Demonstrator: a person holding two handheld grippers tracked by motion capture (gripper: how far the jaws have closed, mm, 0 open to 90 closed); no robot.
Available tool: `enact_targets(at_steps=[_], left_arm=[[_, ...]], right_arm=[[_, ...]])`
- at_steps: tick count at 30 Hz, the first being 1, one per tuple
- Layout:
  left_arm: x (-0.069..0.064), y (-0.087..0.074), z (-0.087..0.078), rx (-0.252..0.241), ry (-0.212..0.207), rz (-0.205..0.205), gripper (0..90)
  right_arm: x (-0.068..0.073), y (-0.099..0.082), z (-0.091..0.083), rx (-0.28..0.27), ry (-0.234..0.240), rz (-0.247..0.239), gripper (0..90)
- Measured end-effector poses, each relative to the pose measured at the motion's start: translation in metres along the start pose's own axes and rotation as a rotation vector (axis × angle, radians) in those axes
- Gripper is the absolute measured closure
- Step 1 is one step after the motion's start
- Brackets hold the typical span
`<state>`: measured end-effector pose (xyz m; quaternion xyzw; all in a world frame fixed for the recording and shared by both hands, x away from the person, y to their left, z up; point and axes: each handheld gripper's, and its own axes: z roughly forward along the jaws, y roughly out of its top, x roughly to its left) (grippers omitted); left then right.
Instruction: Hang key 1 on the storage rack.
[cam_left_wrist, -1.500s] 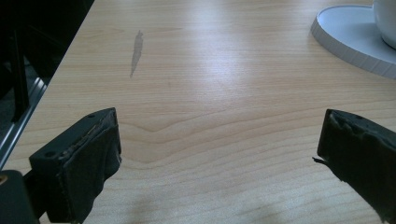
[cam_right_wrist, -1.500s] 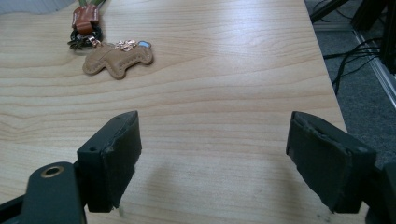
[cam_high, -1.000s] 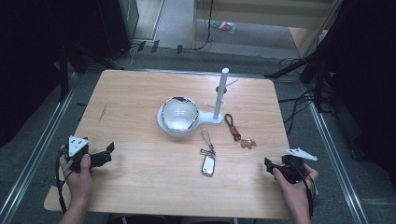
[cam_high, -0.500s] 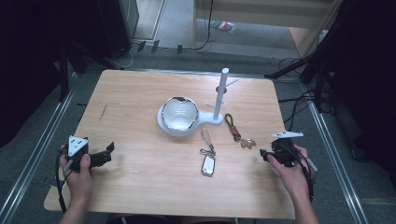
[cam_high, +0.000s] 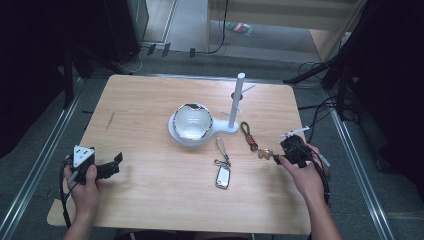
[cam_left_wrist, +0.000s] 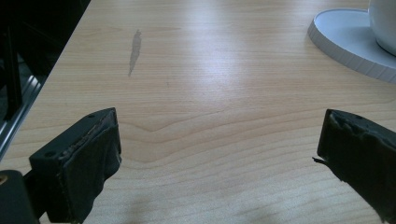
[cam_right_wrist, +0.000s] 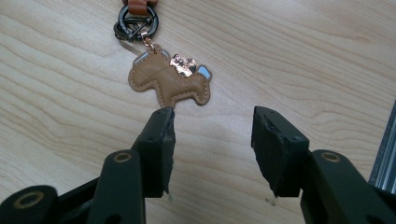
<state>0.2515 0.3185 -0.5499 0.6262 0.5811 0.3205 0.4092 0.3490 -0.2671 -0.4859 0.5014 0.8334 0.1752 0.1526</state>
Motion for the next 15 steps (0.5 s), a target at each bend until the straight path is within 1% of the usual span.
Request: enact_targets(at_steps=[1,3,4,5,7,9,10,11,13,14,15], left_arm=[[0.000,0.000,0.000,0.000,0.000,0.000,0.0],[0.000,0.000,0.000,0.001,0.000,0.000,0.0],[0.000,0.000,0.000,0.000,0.000,0.001,0.0],[0.000,0.000,0.000,0.000,0.000,0.001,0.0],[0.000,0.000,0.000,0.000,0.000,0.001,0.0],[0.000,0.000,0.000,0.000,0.000,0.001,0.0],[0.000,0.000,0.000,0.000,0.000,0.002,0.0],[0.000,0.000,0.000,0.001,0.000,0.002,0.0],[0.000,0.000,0.000,0.000,0.000,0.002,0.0],[0.000,0.000,0.000,0.000,0.000,0.002,0.0],[-0.001,0.000,0.000,0.000,0.000,0.003,0.0]], right_arm=[[0.000,0.000,0.000,0.000,0.000,0.000,51.5],[0.001,0.004,0.001,0.012,0.011,-0.009,54.9],[0.001,0.006,0.001,0.019,0.009,-0.006,55.3],[0.001,0.010,0.002,0.027,0.030,-0.005,57.8],[0.002,0.014,0.004,0.038,0.041,-0.011,57.9],[0.003,0.015,0.004,0.043,0.040,-0.020,57.3],[0.003,0.017,0.006,0.045,0.039,-0.031,54.3],[0.005,0.020,0.008,0.053,0.047,-0.039,53.4],[0.006,0.021,0.009,0.059,0.054,-0.040,52.0],[0.007,0.024,0.010,0.074,0.065,-0.042,51.5],[0.008,0.026,0.011,0.086,0.064,-0.050,50.6]])
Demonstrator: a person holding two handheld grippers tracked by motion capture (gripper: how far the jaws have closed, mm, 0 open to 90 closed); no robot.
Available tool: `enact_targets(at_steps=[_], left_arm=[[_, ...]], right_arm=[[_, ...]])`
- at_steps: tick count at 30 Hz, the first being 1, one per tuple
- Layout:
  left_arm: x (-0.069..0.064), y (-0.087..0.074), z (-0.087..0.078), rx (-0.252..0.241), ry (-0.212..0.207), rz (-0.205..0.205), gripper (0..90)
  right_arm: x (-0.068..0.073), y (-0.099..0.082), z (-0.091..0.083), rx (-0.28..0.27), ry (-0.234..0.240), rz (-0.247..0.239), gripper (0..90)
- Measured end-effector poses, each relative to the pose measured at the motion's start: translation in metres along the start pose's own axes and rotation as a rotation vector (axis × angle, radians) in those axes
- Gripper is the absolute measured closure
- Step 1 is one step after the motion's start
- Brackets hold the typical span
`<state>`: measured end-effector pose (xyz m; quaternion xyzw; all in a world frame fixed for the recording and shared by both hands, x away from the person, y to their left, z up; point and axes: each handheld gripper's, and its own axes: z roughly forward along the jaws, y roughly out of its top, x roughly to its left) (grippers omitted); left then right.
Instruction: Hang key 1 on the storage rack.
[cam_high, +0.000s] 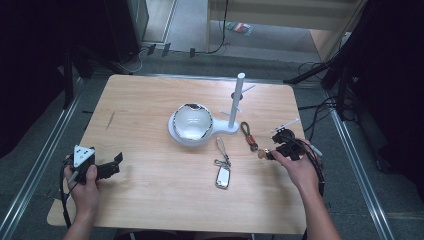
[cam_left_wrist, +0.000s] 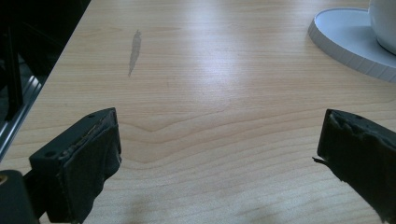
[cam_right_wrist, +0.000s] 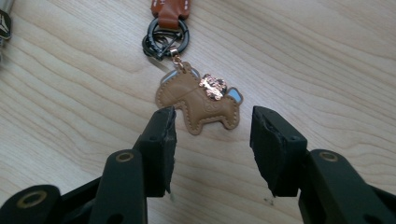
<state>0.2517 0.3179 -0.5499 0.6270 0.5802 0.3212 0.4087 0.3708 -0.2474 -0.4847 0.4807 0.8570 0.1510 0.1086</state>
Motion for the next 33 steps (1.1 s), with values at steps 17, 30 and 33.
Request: enact_targets(at_steps=[17,30,33], left_arm=[[0.000,0.000,0.000,0.003,0.001,0.004,0.0],[-0.001,0.000,0.000,0.003,0.004,0.007,0.0],[-0.001,0.000,0.000,0.003,0.003,0.007,0.0]], right_arm=[[0.009,0.036,0.012,0.065,0.012,0.059,50.7],[0.013,0.055,0.026,0.086,0.044,0.089,56.7],[0.015,0.059,0.028,0.090,0.042,0.076,56.9]])
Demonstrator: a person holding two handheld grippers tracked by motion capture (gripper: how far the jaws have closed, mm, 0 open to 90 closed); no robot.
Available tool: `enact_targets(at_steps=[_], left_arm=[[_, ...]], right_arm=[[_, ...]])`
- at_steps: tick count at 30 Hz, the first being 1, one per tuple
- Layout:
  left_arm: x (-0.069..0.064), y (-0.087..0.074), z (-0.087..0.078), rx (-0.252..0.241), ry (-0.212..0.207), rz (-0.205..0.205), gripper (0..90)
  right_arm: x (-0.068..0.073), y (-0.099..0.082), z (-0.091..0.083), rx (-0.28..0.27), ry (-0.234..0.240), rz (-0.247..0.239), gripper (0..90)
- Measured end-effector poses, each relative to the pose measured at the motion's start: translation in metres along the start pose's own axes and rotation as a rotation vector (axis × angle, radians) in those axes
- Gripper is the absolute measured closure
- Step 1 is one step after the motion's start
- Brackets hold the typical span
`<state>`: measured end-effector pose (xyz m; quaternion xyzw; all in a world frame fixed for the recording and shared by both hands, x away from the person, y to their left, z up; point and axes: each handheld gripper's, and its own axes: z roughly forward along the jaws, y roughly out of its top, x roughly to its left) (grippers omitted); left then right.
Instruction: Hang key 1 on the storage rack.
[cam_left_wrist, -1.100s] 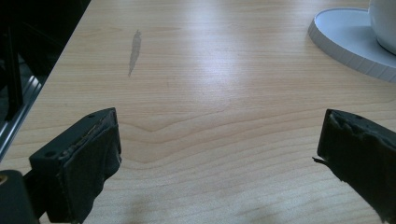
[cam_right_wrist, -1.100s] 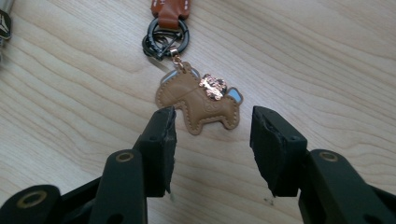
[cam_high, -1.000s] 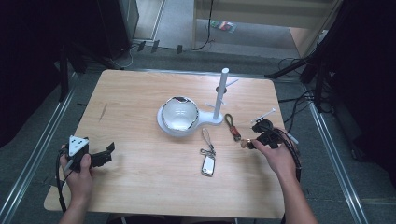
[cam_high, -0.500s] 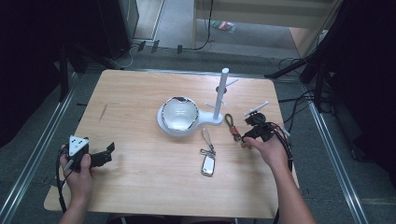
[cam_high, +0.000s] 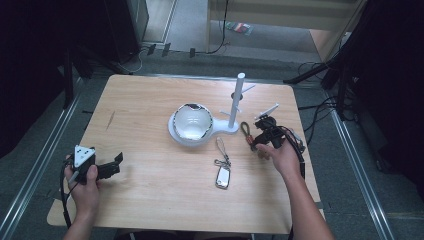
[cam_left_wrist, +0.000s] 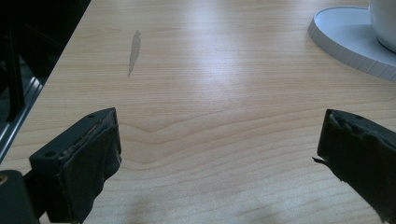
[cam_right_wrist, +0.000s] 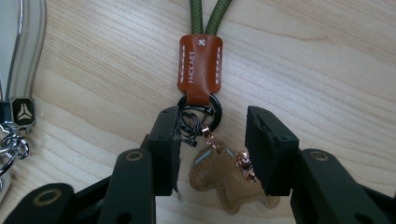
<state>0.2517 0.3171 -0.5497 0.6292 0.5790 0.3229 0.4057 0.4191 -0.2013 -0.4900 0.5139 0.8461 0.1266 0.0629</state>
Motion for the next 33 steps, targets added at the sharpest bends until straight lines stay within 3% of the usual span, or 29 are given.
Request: enact_targets(at_steps=[20,33], left_arm=[[0.000,0.000,0.000,0.003,-0.002,0.004,0.0],[0.000,0.000,0.000,0.004,-0.003,0.003,0.0]], right_arm=[[0.007,0.019,0.014,0.020,-0.021,-0.042,55.6],[0.011,0.024,0.022,0.041,-0.070,-0.031,66.8]])
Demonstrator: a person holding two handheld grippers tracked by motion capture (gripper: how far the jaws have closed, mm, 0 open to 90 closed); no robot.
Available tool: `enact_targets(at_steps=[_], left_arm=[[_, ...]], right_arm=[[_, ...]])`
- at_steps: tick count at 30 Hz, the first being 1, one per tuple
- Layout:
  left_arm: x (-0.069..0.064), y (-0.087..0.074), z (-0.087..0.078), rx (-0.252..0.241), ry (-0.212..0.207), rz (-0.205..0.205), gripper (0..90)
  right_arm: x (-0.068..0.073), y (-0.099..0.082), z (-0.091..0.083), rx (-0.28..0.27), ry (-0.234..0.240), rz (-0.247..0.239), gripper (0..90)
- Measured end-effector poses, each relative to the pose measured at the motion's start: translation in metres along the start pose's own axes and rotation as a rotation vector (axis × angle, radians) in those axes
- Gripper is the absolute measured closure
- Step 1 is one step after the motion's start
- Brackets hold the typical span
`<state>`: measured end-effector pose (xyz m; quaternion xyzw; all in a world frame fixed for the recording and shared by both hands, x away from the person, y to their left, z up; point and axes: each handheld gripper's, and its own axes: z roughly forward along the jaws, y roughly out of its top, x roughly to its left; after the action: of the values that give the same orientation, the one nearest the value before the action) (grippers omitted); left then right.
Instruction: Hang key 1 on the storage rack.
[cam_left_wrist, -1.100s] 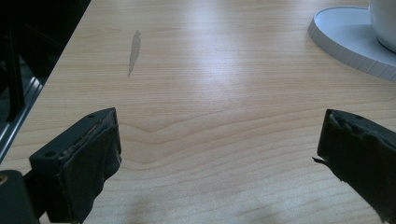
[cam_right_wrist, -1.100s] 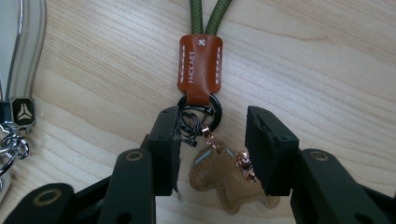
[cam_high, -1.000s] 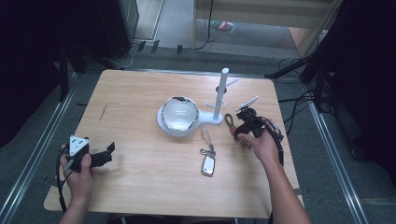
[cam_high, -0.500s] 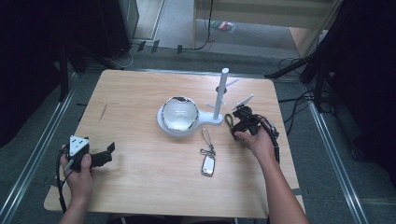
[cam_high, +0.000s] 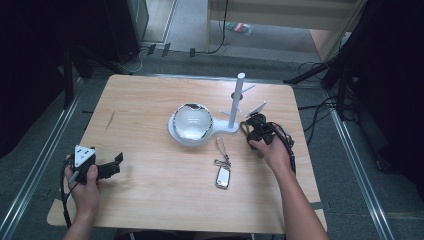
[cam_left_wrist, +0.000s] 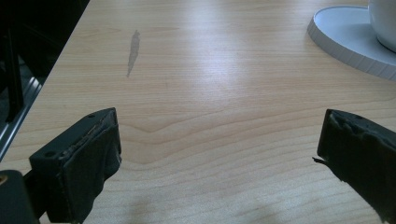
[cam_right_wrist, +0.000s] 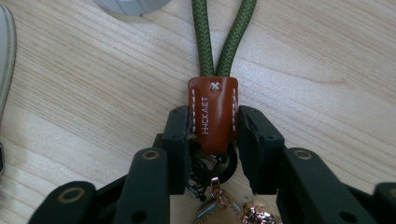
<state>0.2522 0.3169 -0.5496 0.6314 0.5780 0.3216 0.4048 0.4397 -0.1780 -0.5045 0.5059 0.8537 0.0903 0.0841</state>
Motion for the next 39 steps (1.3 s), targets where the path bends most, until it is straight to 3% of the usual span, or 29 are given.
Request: enact_targets(at_steps=[5,11,17,18,22,39], left_arm=[[0.000,0.000,0.000,0.000,-0.001,-0.001,0.0],[0.000,0.000,0.000,0.000,-0.001,-0.001,0.0],[0.000,0.000,0.000,0.001,0.000,0.001,0.0],[0.000,0.000,0.000,0.001,0.000,0.001,0.0],[0.000,0.000,0.000,0.001,0.000,0.002,0.0],[0.000,0.000,0.000,0.002,0.000,0.003,0.0]], right_arm=[[0.001,-0.001,-0.001,-0.003,-0.009,0.032,68.3],[-0.002,-0.007,-0.006,-0.045,-0.018,0.063,68.9],[-0.007,-0.011,-0.019,-0.109,-0.024,0.088,69.0],[-0.009,-0.013,-0.025,-0.142,-0.022,0.107,69.0],[-0.011,-0.016,-0.033,-0.192,-0.026,0.136,69.2],[-0.016,-0.023,-0.055,-0.344,-0.040,0.170,69.5]])
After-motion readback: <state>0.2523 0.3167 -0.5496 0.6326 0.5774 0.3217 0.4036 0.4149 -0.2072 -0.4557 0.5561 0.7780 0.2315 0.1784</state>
